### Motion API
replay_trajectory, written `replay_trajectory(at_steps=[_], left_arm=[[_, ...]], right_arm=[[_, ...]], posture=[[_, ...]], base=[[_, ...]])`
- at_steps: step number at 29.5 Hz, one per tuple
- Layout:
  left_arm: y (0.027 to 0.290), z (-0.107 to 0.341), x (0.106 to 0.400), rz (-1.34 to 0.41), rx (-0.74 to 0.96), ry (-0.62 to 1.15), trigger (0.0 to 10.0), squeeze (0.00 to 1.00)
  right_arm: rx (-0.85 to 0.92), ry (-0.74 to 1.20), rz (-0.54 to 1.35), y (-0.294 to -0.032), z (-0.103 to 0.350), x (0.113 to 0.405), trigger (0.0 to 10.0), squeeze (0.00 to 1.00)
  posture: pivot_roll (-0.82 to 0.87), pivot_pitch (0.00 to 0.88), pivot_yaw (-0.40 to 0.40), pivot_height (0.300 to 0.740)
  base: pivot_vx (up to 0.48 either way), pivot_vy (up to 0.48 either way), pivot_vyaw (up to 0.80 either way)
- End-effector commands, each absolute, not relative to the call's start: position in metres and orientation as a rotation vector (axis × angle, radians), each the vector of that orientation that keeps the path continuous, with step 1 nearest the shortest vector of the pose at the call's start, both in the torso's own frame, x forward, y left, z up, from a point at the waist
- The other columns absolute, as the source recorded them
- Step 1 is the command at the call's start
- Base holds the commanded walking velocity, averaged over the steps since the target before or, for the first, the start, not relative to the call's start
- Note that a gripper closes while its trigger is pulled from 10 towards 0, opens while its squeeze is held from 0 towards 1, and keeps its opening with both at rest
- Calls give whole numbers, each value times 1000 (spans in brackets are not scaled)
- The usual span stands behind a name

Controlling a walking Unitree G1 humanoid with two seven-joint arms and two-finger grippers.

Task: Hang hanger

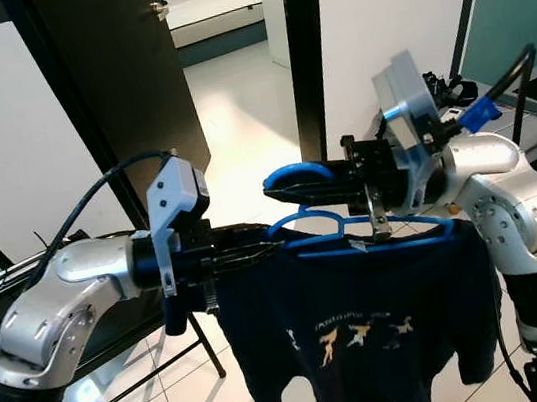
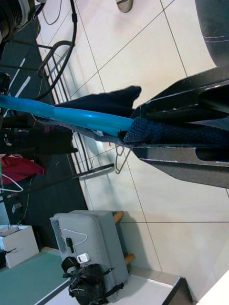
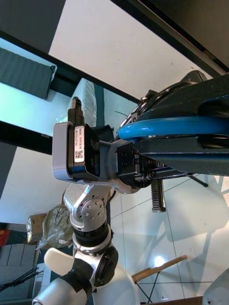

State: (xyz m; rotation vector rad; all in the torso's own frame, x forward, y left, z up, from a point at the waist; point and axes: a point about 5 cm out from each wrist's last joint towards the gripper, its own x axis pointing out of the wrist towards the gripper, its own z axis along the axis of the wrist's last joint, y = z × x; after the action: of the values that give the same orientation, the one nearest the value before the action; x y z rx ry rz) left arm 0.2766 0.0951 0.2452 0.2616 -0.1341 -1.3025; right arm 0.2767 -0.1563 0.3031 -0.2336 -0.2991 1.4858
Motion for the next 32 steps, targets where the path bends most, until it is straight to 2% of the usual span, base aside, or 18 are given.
replay_trajectory(at_steps=[1,4,5,7,8,10,16,17,18,25,26,27,28,32], left_arm=[[98,243,277,-1300,263,-119,0,0],[98,243,277,-1300,263,-119,0,0],[99,244,277,-1298,264,-120,0,0],[99,244,277,-1298,264,-120,0,0],[101,245,278,-1291,269,-122,0,0],[101,245,278,-1291,269,-122,0,0],[108,249,280,-1273,285,-127,0,0],[109,249,280,-1274,289,-126,0,0],[109,249,280,-1279,294,-123,0,0],[107,248,278,-1298,300,-119,0,0],[107,248,277,-1302,299,-119,0,0],[107,248,277,-1302,299,-119,0,0],[106,248,276,-1308,299,-120,0,0],[103,248,274,-1322,293,-123,0,0]], right_arm=[[-253,-341,1492,-155,312,274,0,0],[-253,-341,1492,-155,312,274,0,0],[-257,-321,1464,-156,311,277,10000,106],[-257,-321,1464,-156,311,277,10000,106],[-282,-273,1446,-159,306,281,10000,1000],[-282,-273,1446,-159,306,281,10000,1000],[-418,-84,1419,-178,285,285,10000,1000],[-457,-36,1418,-183,281,285,10000,475],[-491,7,1426,-187,278,284,10000,0],[-570,95,1447,-192,272,284,10000,0],[-576,84,1445,-191,272,286,8392,0],[-576,84,1445,-191,272,286,8392,0],[-569,62,1440,-188,273,287,0,0],[-528,13,1446,-182,277,288,0,0]], posture=[[14,0,42,740],[14,0,42,740],[15,0,39,740],[15,0,39,740],[14,0,38,740],[14,0,38,740],[12,0,35,740],[12,0,35,740],[11,0,35,740],[11,0,36,740],[12,0,36,740],[12,0,36,740],[12,0,36,740],[15,0,35,740]], base=[[0,0,0],[0,0,0],[0,0,0],[0,0,0],[0,0,0],[0,0,0],[0,0,0],[0,0,0],[0,0,0],[0,0,0],[0,0,0],[0,0,0],[0,0,0],[0,0,0]])
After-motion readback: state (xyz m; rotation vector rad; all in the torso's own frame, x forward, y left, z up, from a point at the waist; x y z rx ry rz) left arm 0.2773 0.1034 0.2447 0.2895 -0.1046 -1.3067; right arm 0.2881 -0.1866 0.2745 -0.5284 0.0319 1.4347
